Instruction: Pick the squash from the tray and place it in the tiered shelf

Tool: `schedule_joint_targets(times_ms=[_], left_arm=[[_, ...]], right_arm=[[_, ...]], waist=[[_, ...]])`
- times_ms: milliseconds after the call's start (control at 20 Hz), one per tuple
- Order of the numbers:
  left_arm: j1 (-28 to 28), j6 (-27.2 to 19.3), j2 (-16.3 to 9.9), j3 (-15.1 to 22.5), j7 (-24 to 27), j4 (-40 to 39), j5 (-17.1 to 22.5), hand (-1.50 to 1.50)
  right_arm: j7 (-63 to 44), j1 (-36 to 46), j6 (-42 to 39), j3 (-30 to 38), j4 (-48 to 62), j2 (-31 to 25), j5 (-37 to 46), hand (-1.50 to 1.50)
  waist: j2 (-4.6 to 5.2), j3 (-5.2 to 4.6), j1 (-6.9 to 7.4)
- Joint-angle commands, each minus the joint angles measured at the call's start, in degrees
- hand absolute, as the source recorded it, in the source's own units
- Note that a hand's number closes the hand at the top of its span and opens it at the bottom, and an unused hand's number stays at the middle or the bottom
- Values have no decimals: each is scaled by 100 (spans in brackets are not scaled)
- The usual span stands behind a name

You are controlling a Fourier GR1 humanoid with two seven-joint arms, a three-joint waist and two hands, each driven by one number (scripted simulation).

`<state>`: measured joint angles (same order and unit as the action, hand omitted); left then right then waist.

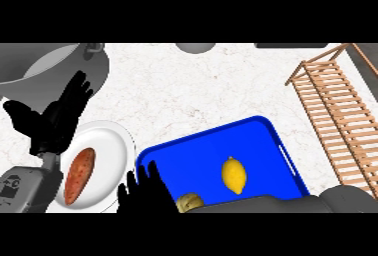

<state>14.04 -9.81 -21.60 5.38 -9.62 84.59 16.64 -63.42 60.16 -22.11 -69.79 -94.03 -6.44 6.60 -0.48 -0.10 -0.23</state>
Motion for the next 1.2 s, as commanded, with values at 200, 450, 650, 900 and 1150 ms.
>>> schedule_joint_targets(times_ms=[200,450,650,900,1150], left_arm=[[-30,210,-126,-287,174,-155,88,0],[15,157,43,-184,123,-150,-15,0],[122,60,42,-168,-44,-102,-132,0],[211,396,-85,-406,-45,-238,101,0],[146,267,72,-335,29,-137,-98,0]], right_arm=[[-1350,0,-573,-505,305,450,181,-150],[-1297,-308,-688,-581,70,140,268,-150],[-1418,-642,-442,-860,128,258,631,-150],[-1457,-1011,-452,-802,-241,19,827,-150],[-654,-1224,-367,-790,423,-75,1366,-150]], waist=[[6,0,0],[18,6,-47],[14,8,-45],[21,7,-61],[42,9,-1]])
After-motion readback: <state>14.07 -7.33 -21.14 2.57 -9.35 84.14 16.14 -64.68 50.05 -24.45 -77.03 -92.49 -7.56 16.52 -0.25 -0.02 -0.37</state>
